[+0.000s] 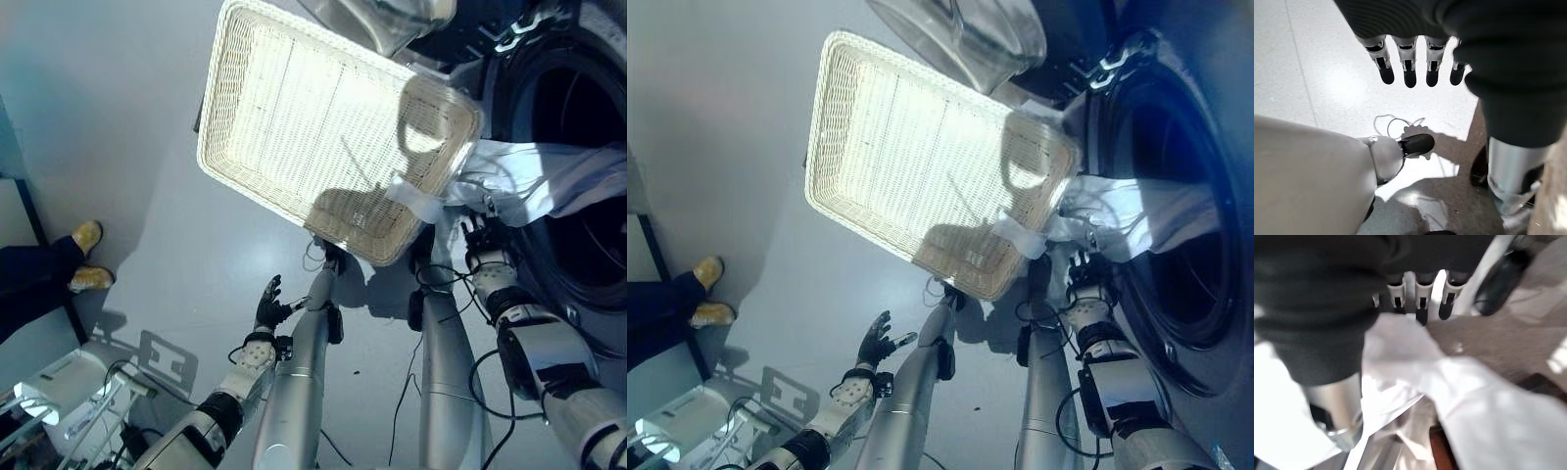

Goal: Put the clothes into the washing machine.

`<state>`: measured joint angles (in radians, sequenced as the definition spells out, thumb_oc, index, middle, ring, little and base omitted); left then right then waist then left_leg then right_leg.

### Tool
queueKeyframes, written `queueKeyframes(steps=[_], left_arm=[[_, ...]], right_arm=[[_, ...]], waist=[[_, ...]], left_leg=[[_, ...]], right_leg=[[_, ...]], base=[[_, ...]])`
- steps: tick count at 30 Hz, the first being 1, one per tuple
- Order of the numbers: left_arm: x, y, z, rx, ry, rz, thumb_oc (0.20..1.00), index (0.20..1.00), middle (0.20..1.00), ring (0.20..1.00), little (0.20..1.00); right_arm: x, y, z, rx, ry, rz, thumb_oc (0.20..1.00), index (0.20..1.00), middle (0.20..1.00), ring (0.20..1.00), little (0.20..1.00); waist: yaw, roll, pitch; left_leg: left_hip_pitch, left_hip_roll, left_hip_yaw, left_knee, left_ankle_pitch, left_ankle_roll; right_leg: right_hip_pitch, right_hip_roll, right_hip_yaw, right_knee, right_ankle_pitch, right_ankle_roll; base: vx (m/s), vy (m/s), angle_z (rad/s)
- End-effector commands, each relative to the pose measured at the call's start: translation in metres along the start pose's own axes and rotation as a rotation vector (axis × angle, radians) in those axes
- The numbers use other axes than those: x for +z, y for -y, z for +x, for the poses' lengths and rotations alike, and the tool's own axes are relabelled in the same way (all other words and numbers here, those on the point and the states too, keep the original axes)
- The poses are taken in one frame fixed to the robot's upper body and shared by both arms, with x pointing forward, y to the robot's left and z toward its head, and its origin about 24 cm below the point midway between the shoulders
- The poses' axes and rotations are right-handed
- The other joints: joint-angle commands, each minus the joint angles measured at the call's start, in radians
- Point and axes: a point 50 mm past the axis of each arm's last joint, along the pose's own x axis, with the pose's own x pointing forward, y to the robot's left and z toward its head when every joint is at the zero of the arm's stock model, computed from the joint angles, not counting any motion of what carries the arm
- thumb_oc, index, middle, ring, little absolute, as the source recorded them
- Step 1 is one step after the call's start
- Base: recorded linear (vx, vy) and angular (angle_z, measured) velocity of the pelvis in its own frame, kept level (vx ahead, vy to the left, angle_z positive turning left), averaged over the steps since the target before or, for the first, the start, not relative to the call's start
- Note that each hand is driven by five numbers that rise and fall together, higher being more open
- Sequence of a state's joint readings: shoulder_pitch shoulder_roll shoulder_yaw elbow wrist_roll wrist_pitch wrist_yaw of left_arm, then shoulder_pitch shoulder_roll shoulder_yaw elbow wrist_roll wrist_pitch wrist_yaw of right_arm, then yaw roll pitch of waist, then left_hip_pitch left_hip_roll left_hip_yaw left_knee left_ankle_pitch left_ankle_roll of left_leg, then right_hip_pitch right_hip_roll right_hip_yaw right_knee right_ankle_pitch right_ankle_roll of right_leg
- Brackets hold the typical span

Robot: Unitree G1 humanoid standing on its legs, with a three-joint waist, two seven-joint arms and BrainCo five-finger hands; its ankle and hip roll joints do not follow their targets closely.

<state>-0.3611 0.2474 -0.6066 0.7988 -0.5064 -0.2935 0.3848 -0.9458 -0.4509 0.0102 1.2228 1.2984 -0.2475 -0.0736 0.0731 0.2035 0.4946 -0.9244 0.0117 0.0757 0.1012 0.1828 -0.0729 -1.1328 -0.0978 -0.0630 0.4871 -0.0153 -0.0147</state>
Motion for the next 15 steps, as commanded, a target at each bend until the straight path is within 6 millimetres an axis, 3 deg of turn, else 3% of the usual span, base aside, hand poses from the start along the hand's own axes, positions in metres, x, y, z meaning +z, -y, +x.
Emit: queueKeyframes(steps=[1, 9, 15], left_arm=[[0.008, -0.003, 0.001, 0.022, 0.022, -0.027, 1.0, 1.0, 1.0, 1.0, 1.0], [0.018, -0.012, 0.003, 0.023, 0.049, -0.01, 1.0, 1.0, 1.0, 1.0, 1.0], [0.021, -0.017, 0.003, 0.032, 0.056, -0.009, 1.0, 1.0, 1.0, 1.0, 1.0]], right_arm=[[0.044, -0.006, 0.004, 0.065, 0.164, -0.145, 1.0, 1.0, 1.0, 1.0, 1.0], [0.077, -0.05, 0.002, 0.271, 0.294, -0.225, 1.0, 1.0, 1.0, 1.0, 1.0], [0.085, -0.066, -0.003, 0.357, 0.352, -0.194, 1.0, 1.0, 1.0, 1.0, 1.0]], waist=[[-0.008, 0.155, 0.025], [0.002, 0.138, 0.025], [-0.001, 0.129, 0.025]], left_leg=[[-0.028, -0.063, 0.007, 0.056, -0.016, 0.015], [-0.066, -0.056, 0.0, 0.052, -0.013, 0.014], [-0.073, -0.052, 0.004, 0.047, -0.013, 0.012]], right_leg=[[0.043, 0.071, -0.033, 0.019, -0.042, 0.045], [0.011, 0.068, -0.045, 0.004, -0.025, 0.052], [0.005, 0.068, -0.048, -0.004, -0.02, 0.057]], base=[[0.01, -0.032, 0.04], [0.0, -0.001, 0.01], [0.0, 0.003, 0.03]])
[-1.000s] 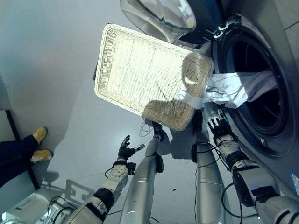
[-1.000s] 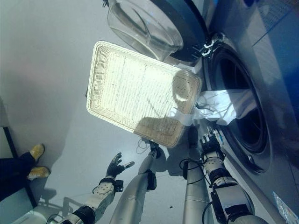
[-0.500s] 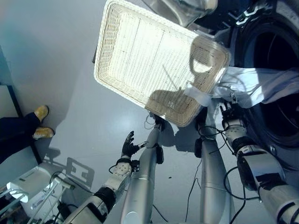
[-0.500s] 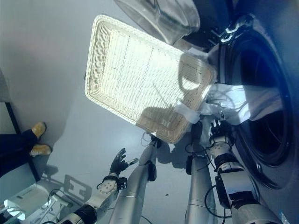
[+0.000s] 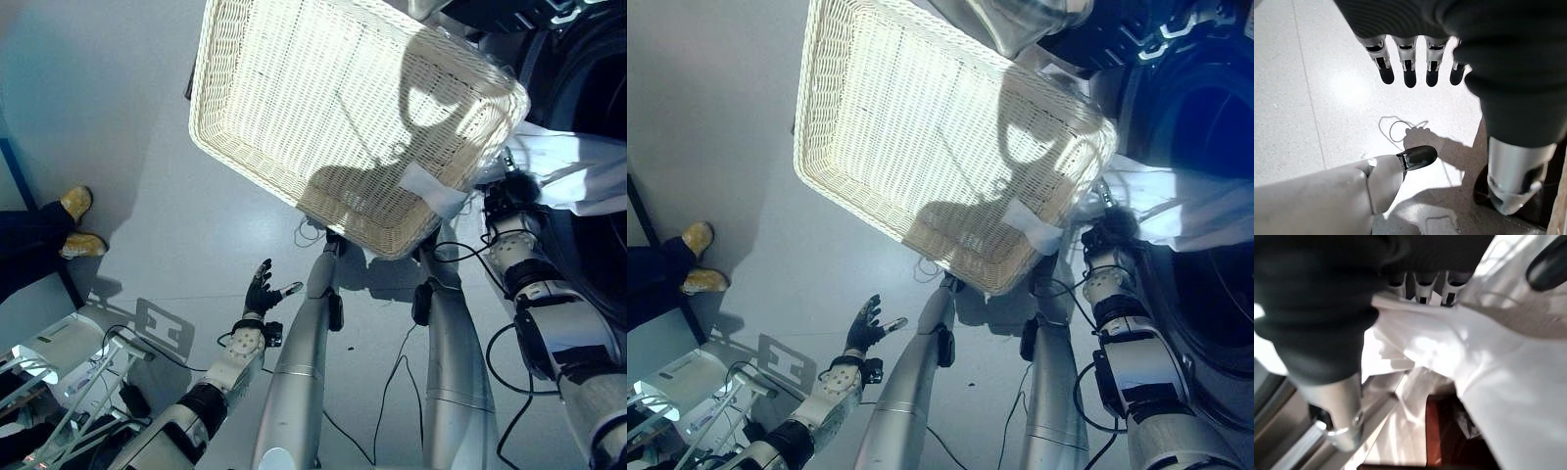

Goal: Put the clothes into the washing machine.

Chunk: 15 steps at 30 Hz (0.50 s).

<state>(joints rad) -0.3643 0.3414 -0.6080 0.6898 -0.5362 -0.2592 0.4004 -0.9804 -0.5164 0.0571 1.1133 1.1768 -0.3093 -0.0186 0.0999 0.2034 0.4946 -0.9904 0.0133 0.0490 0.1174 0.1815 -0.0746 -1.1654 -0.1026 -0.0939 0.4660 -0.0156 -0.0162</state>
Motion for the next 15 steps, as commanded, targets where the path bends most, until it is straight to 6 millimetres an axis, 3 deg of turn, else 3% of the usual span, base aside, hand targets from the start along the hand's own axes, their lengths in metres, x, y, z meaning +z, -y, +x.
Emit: queueKeyframes(steps=[1, 6, 7, 8, 15], left_arm=[[0.003, 0.001, -0.001, 0.013, 0.005, -0.023, 1.0, 1.0, 1.0, 1.0, 1.0], [0.003, 0.0, -0.001, 0.016, 0.005, -0.029, 1.0, 1.0, 1.0, 1.0, 1.0], [0.003, 0.0, -0.001, 0.016, 0.005, -0.031, 1.0, 1.0, 1.0, 1.0, 1.0], [0.002, -0.001, -0.002, 0.016, 0.003, -0.033, 1.0, 1.0, 1.0, 1.0, 1.0], [-0.003, 0.002, -0.006, 0.015, -0.003, -0.034, 1.0, 1.0, 1.0, 1.0, 1.0]], right_arm=[[0.056, -0.022, 0.009, 0.155, 0.212, -0.034, 1.0, 1.0, 1.0, 1.0, 1.0], [0.063, -0.03, 0.009, 0.186, 0.24, 0.103, 1.0, 1.0, 1.0, 1.0, 1.0], [0.065, -0.03, 0.009, 0.193, 0.251, 0.162, 0.702, 0.702, 0.702, 0.702, 0.702], [0.066, -0.03, 0.009, 0.204, 0.272, 0.262, 0.2, 0.2, 0.2, 0.2, 0.2], [0.064, -0.029, 0.003, 0.192, 0.362, 0.642, 0.2, 0.2, 0.2, 0.2, 0.2]], waist=[[-0.028, 0.128, 0.025], [-0.03, 0.131, 0.025], [-0.03, 0.132, 0.025], [-0.032, 0.134, 0.025], [-0.042, 0.129, 0.025]], left_leg=[[-0.007, -0.053, 0.031, 0.029, -0.012, 0.013], [-0.002, -0.054, 0.032, 0.025, -0.012, 0.01], [0.0, -0.054, 0.032, 0.022, -0.012, 0.009], [0.005, -0.054, 0.033, 0.017, -0.012, 0.007], [0.032, -0.057, 0.036, -0.011, -0.01, 0.009]], right_leg=[[0.036, 0.072, -0.017, 0.016, -0.02, 0.06], [0.037, 0.072, -0.013, 0.013, -0.019, 0.063], [0.038, 0.073, -0.012, 0.011, -0.021, 0.063], [0.042, 0.074, -0.01, 0.007, -0.022, 0.064], [0.068, 0.079, -0.007, -0.026, -0.011, 0.069]], base=[[0.0, 0.0, 0.0], [0.0, 0.004, 0.01], [0.0, 0.0, 0.0], [0.0, 0.0, 0.0], [0.0, 0.0, 0.0]])
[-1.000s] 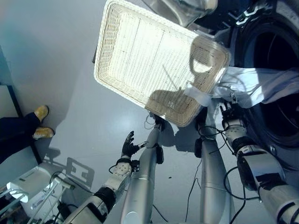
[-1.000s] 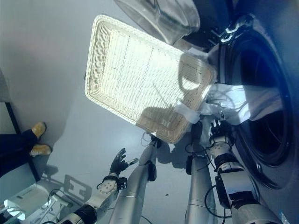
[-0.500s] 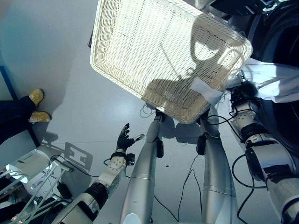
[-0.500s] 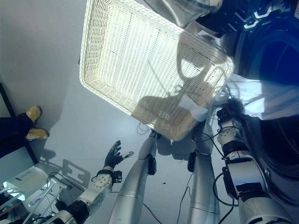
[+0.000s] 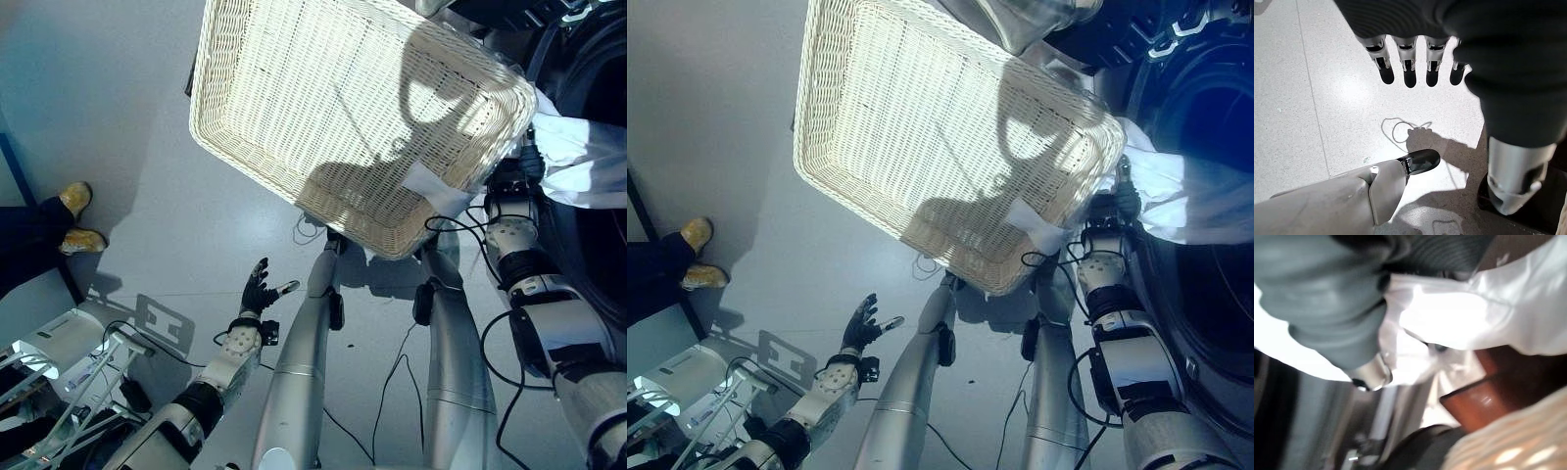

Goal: Put the clothes into the washing machine.

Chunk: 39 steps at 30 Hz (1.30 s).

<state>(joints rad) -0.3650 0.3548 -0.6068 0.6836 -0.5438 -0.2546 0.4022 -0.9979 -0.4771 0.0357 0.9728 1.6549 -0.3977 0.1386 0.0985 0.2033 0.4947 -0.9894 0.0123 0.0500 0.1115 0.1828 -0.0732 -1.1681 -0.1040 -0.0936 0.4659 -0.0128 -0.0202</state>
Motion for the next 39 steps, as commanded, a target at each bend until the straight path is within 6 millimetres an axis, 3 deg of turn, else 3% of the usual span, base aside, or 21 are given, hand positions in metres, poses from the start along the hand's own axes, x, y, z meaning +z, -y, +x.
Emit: queueKeyframes(steps=[1, 4, 5, 8, 24, 31, 34, 39], left_arm=[[-0.004, 0.006, -0.007, 0.007, -0.004, -0.036, 1.0, 1.0, 1.0, 1.0, 1.0], [-0.005, 0.008, -0.008, 0.007, 0.003, -0.042, 1.0, 1.0, 1.0, 1.0, 1.0], [-0.006, 0.01, -0.009, 0.008, 0.006, -0.045, 1.0, 1.0, 1.0, 1.0, 1.0], [-0.009, 0.011, -0.012, 0.008, 0.002, -0.038, 1.0, 1.0, 1.0, 1.0, 1.0], [-0.019, -0.012, -0.011, 0.067, -0.052, -0.015, 1.0, 1.0, 1.0, 1.0, 1.0], [-0.024, -0.027, -0.01, 0.087, -0.084, -0.004, 1.0, 1.0, 1.0, 1.0, 1.0], [-0.029, -0.039, -0.01, 0.095, -0.114, 0.022, 1.0, 1.0, 1.0, 1.0, 1.0], [-0.032, -0.054, -0.011, 0.108, -0.132, 0.053, 1.0, 1.0, 1.0, 1.0, 1.0]], right_arm=[[0.044, -0.025, 0.01, 0.12, 0.217, 0.101, 0.2, 0.2, 0.2, 0.2, 0.2], [0.044, -0.017, 0.006, 0.071, 0.27, 0.232, 0.2, 0.2, 0.2, 0.2, 0.2], [0.042, -0.006, 0.0, 0.026, 0.306, 0.323, 0.2, 0.2, 0.2, 0.2, 0.2], [0.043, 0.002, -0.008, -0.02, 0.354, 0.359, 0.2, 0.2, 0.2, 0.2, 0.2], [0.077, 0.021, -0.03, -0.032, 0.528, 0.332, 0.2, 0.2, 0.2, 0.2, 0.2], [0.105, 0.013, -0.025, -0.088, 0.575, 0.158, 0.2, 0.2, 0.2, 0.2, 0.2], [0.139, 0.01, -0.018, -0.234, 0.655, 0.093, 0.2, 0.2, 0.2, 0.2, 0.2], [0.179, 0.018, -0.016, -0.459, 0.734, 0.181, 0.2, 0.2, 0.2, 0.2, 0.2]], waist=[[-0.04, 0.128, 0.025], [-0.046, 0.126, 0.025], [-0.052, 0.124, 0.025], [-0.061, 0.117, 0.025], [-0.125, 0.051, 0.025], [-0.136, 0.021, 0.025], [-0.137, -0.003, 0.025], [-0.132, -0.021, 0.025]], left_leg=[[0.032, -0.056, 0.035, -0.005, -0.011, 0.007], [0.043, -0.057, 0.036, -0.013, -0.012, 0.008], [0.052, -0.061, 0.037, -0.01, -0.014, 0.011], [0.08, -0.067, 0.039, -0.01, -0.019, 0.018], [0.23, -0.058, 0.07, -0.075, -0.011, 0.021], [0.284, -0.044, 0.069, -0.093, -0.015, 0.014], [0.299, -0.036, 0.066, -0.085, -0.025, 0.008], [0.292, -0.03, 0.057, -0.071, -0.034, 0.003]], right_leg=[[0.071, 0.08, -0.007, -0.026, -0.014, 0.073], [0.083, 0.086, -0.001, -0.034, -0.013, 0.074], [0.092, 0.088, 0.003, -0.035, -0.011, 0.073], [0.12, 0.088, 0.007, -0.048, -0.004, 0.07], [0.277, 0.1, 0.019, -0.139, 0.044, 0.083], [0.336, 0.1, 0.011, -0.186, 0.063, 0.085], [0.359, 0.096, -0.005, -0.206, 0.073, 0.085], [0.364, 0.101, -0.018, -0.199, 0.067, 0.079]], base=[[0.0, 0.0, 0.0], [-0.01, 0.004, -0.01], [-0.04, 0.012, -0.03], [-0.05, 0.004, -0.03], [-0.05, -0.003, -0.12], [-0.01, -0.049, -0.06], [0.02, -0.114, -0.02], [0.04, -0.1, 0.0]])
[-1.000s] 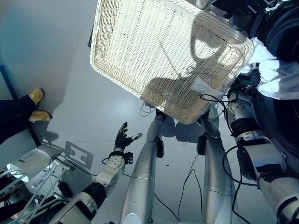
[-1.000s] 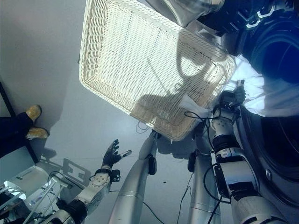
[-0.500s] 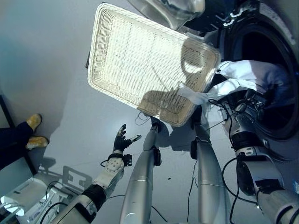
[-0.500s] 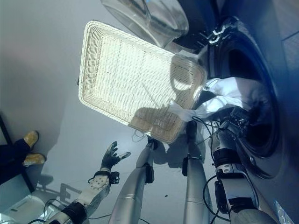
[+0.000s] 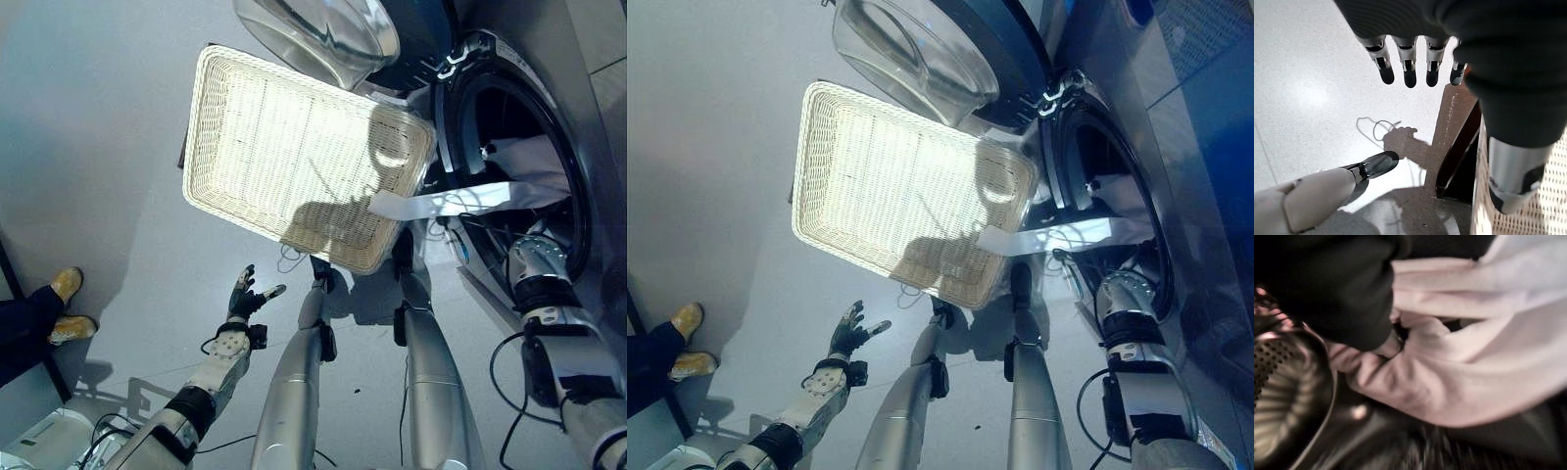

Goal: Put the clothes into the washing machine.

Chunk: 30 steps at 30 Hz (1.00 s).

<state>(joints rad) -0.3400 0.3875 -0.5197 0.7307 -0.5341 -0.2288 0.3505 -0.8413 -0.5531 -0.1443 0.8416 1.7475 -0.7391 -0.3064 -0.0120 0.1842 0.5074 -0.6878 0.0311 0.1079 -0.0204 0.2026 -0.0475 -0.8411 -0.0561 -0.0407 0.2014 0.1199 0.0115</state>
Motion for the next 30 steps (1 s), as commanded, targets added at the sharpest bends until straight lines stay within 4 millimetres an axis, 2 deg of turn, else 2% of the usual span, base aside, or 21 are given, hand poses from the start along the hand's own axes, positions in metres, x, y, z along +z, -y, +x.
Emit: queueKeyframes(steps=[1, 2, 3, 5, 6, 7, 9, 11, 12, 15, 16, 17, 18, 22, 24, 25, 26, 27, 28, 29, 30], left_arm=[[-0.021, -0.027, -0.008, 0.048, -0.071, 0.045, 1.0, 1.0, 1.0, 1.0, 1.0], [-0.021, -0.027, -0.008, 0.048, -0.071, 0.045, 1.0, 1.0, 1.0, 1.0, 1.0], [-0.021, -0.03, -0.01, 0.041, -0.075, 0.055, 1.0, 1.0, 1.0, 1.0, 1.0], [-0.02, -0.033, -0.01, 0.035, -0.077, 0.059, 1.0, 1.0, 1.0, 1.0, 1.0], [-0.019, -0.033, -0.01, 0.031, -0.077, 0.056, 1.0, 1.0, 1.0, 1.0, 1.0], [-0.018, -0.032, -0.009, 0.027, -0.077, 0.054, 1.0, 1.0, 1.0, 1.0, 1.0], [-0.019, -0.031, -0.009, 0.023, -0.08, 0.054, 1.0, 1.0, 1.0, 1.0, 1.0], [-0.016, -0.029, -0.008, 0.015, -0.078, 0.05, 1.0, 1.0, 1.0, 1.0, 1.0], [-0.016, -0.029, -0.008, 0.004, -0.073, 0.048, 1.0, 1.0, 1.0, 1.0, 1.0], [-0.016, -0.027, -0.008, -0.002, -0.068, 0.05, 1.0, 1.0, 1.0, 1.0, 1.0], [-0.016, -0.027, -0.008, -0.008, -0.065, 0.058, 1.0, 1.0, 1.0, 1.0, 1.0], [-0.016, -0.027, -0.009, -0.008, -0.067, 0.059, 1.0, 1.0, 1.0, 1.0, 1.0], [-0.015, -0.028, -0.009, -0.014, -0.062, 0.072, 1.0, 1.0, 1.0, 1.0, 1.0], [-0.011, -0.034, -0.005, -0.009, -0.054, 0.084, 1.0, 1.0, 1.0, 1.0, 1.0], [-0.008, -0.039, -0.003, -0.009, -0.049, 0.099, 1.0, 1.0, 1.0, 1.0, 1.0], [-0.008, -0.039, -0.003, -0.009, -0.049, 0.098, 1.0, 1.0, 1.0, 1.0, 1.0], [-0.008, -0.04, -0.003, -0.009, -0.048, 0.098, 1.0, 1.0, 1.0, 1.0, 1.0], [-0.009, -0.038, -0.004, -0.009, -0.048, 0.094, 1.0, 1.0, 1.0, 1.0, 1.0], [-0.012, -0.035, -0.008, -0.012, -0.045, 0.088, 1.0, 1.0, 1.0, 1.0, 1.0], [-0.013, -0.034, -0.009, -0.011, -0.046, 0.086, 1.0, 1.0, 1.0, 1.0, 1.0], [-0.014, -0.029, -0.01, -0.013, -0.044, 0.079, 1.0, 1.0, 1.0, 1.0, 1.0]], right_arm=[[0.087, -0.065, 0.03, 0.042, 0.255, 0.136, 0.2, 0.2, 0.2, 0.2, 0.2], [0.087, -0.065, 0.03, 0.042, 0.255, 0.136, 0.2, 0.2, 0.2, 0.2, 0.2], [0.111, -0.077, 0.03, 0.086, 0.37, 0.304, 0.351, 0.351, 0.351, 0.351, 0.351], [0.126, -0.085, 0.023, 0.14, 0.473, 0.412, 0.542, 0.542, 0.542, 0.542, 0.542], [0.128, -0.086, 0.021, 0.135, 0.483, 0.44, 0.802, 0.802, 0.802, 0.802, 0.802], [0.126, -0.086, 0.02, 0.112, 0.466, 0.462, 1.0, 1.0, 1.0, 1.0, 1.0], [0.125, -0.086, 0.021, 0.104, 0.45, 0.459, 1.0, 1.0, 1.0, 1.0, 1.0], [0.117, -0.091, 0.025, 0.099, 0.358, 0.427, 1.0, 1.0, 1.0, 1.0, 1.0], [0.092, -0.083, 0.031, 0.013, 0.153, 0.331, 1.0, 1.0, 1.0, 1.0, 1.0], [0.063, -0.074, 0.032, -0.01, -0.031, 0.247, 1.0, 1.0, 1.0, 1.0, 1.0], [0.04, -0.064, 0.03, -0.015, -0.177, 0.176, 1.0, 1.0, 1.0, 1.0, 1.0], [0.039, -0.061, 0.031, -0.015, -0.193, 0.163, 1.0, 1.0, 1.0, 1.0, 1.0], [0.016, -0.044, 0.027, 0.004, -0.366, 0.041, 1.0, 1.0, 1.0, 1.0, 1.0], [-0.01, -0.025, 0.019, 0.043, -0.616, -0.231, 1.0, 1.0, 1.0, 1.0, 1.0], [-0.007, -0.019, 0.023, 0.11, -0.602, -0.434, 1.0, 1.0, 1.0, 1.0, 1.0], [-0.007, -0.019, 0.023, 0.112, -0.602, -0.435, 1.0, 1.0, 1.0, 1.0, 1.0], [0.001, -0.03, 0.027, 0.176, -0.48, -0.422, 1.0, 1.0, 1.0, 1.0, 1.0], [0.004, -0.039, 0.028, 0.24, -0.418, -0.367, 1.0, 1.0, 1.0, 1.0, 1.0], [0.013, -0.063, 0.024, 0.414, -0.232, -0.202, 1.0, 1.0, 1.0, 1.0, 1.0], [0.013, -0.064, 0.022, 0.437, -0.212, -0.17, 1.0, 1.0, 1.0, 1.0, 1.0], [0.015, -0.066, 0.016, 0.498, -0.141, -0.052, 1.0, 1.0, 1.0, 1.0, 1.0]], waist=[[-0.019, -0.006, 0.013], [-0.019, -0.006, 0.013], [-0.017, -0.004, 0.013], [-0.019, 0.002, 0.013], [-0.019, 0.006, 0.013], [-0.019, 0.01, 0.013], [-0.019, 0.012, 0.013], [-0.016, 0.02, 0.013], [-0.012, 0.032, 0.013], [-0.004, 0.041, 0.013], [0.002, 0.045, 0.013], [0.002, 0.045, 0.013], [0.009, 0.049, 0.013], [0.02, 0.049, 0.013], [0.028, 0.047, 0.013], [0.028, 0.047, 0.013], [0.03, 0.046, 0.013], [0.029, 0.047, 0.013], [0.026, 0.05, 0.013], [0.024, 0.049, 0.013], [0.02, 0.052, 0.013]], left_leg=[[-0.015, -0.048, -0.005, 0.067, -0.054, -0.023], [-0.015, -0.048, -0.005, 0.067, -0.054, -0.023], [-0.02, -0.05, -0.013, 0.082, -0.061, -0.024], [-0.039, -0.05, -0.018, 0.103, -0.059, -0.026], [-0.045, -0.051, -0.02, 0.113, -0.062, -0.026], [-0.05, -0.053, -0.023, 0.123, -0.064, -0.026], [-0.045, -0.055, -0.025, 0.128, -0.072, -0.026], [-0.053, -0.058, -0.03, 0.141, -0.075, -0.025], [-0.064, -0.064, -0.034, 0.155, -0.077, -0.023], [-0.073, -0.066, -0.034, 0.156, -0.075, -0.021], [-0.078, -0.067, -0.035, 0.158, -0.075, -0.019], [-0.077, -0.068, -0.036, 0.159, -0.076, -0.019], [-0.083, -0.07, -0.036, 0.163, -0.074, -0.018], [-0.1, -0.068, -0.028, 0.168, -0.071, -0.014], [-0.106, -0.069, -0.031, 0.169, -0.071, -0.011], [-0.106, -0.068, -0.031, 0.169, -0.071, -0.011], [-0.106, -0.068, -0.031, 0.168, -0.071, -0.009], [-0.106, -0.069, -0.032, 0.165, -0.072, -0.008], [-0.1, -0.072, -0.032, 0.156, -0.073, -0.006], [-0.098, -0.073, -0.031, 0.154, -0.073, -0.006], [-0.094, -0.075, -0.03, 0.147, -0.072, -0.007]], right_leg=[[0.035, 0.054, -0.075, 0.071, -0.068, 0.044], [0.035, 0.054, -0.075, 0.071, -0.068, 0.044], [0.033, 0.053, -0.081, 0.09, -0.083, 0.038], [0.016, 0.055, -0.083, 0.117, -0.091, 0.032], [0.009, 0.055, -0.083, 0.13, -0.099, 0.03], [0.002, 0.055, -0.08, 0.144, -0.107, 0.028], [0.005, 0.054, -0.079, 0.155, -0.12, 0.029], [-0.006, 0.051, -0.077, 0.175, -0.132, 0.027], [-0.019, 0.048, -0.078, 0.192, -0.141, 0.024], [-0.029, 0.045, -0.079, 0.196, -0.144, 0.022], [-0.032, 0.043, -0.082, 0.198, -0.145, 0.02], [-0.032, 0.042, -0.082, 0.2, -0.147, 0.02], [-0.036, 0.043, -0.084, 0.204, -0.149, 0.017], [-0.05, 0.039, -0.092, 0.208, -0.146, 0.014], [-0.053, 0.038, -0.096, 0.206, -0.144, 0.015], [-0.054, 0.038, -0.097, 0.206, -0.144, 0.015], [-0.053, 0.04, -0.097, 0.204, -0.143, 0.014], [-0.052, 0.041, -0.097, 0.202, -0.143, 0.015], [-0.049, 0.045, -0.093, 0.197, -0.144, 0.017], [-0.048, 0.046, -0.092, 0.196, -0.144, 0.017], [-0.046, 0.047, -0.086, 0.19, -0.142, 0.02]], base=[[0.05, -0.1, 0.04], [0.05, -0.113, 0.06], [0.06, -0.094, 0.03], [0.05, -0.083, 0.04], [0.04, -0.036, 0.02], [0.06, -0.019, -0.01], [0.05, -0.01, 0.0], [0.02, -0.013, 0.01], [0.0, 0.0, 0.0], [0.01, -0.023, 0.05], [0.02, -0.032, 0.04], [0.0, -0.046, 0.06], [0.0, -0.026, 0.09], [-0.01, -0.019, 0.04], [-0.03, -0.034, 0.03], [-0.02, -0.01, 0.07], [0.0, 0.012, 0.07], [-0.02, 0.058, 0.05], [-0.02, 0.065, 0.01], [-0.03, 0.102, -0.03], [-0.02, 0.088, -0.06]])
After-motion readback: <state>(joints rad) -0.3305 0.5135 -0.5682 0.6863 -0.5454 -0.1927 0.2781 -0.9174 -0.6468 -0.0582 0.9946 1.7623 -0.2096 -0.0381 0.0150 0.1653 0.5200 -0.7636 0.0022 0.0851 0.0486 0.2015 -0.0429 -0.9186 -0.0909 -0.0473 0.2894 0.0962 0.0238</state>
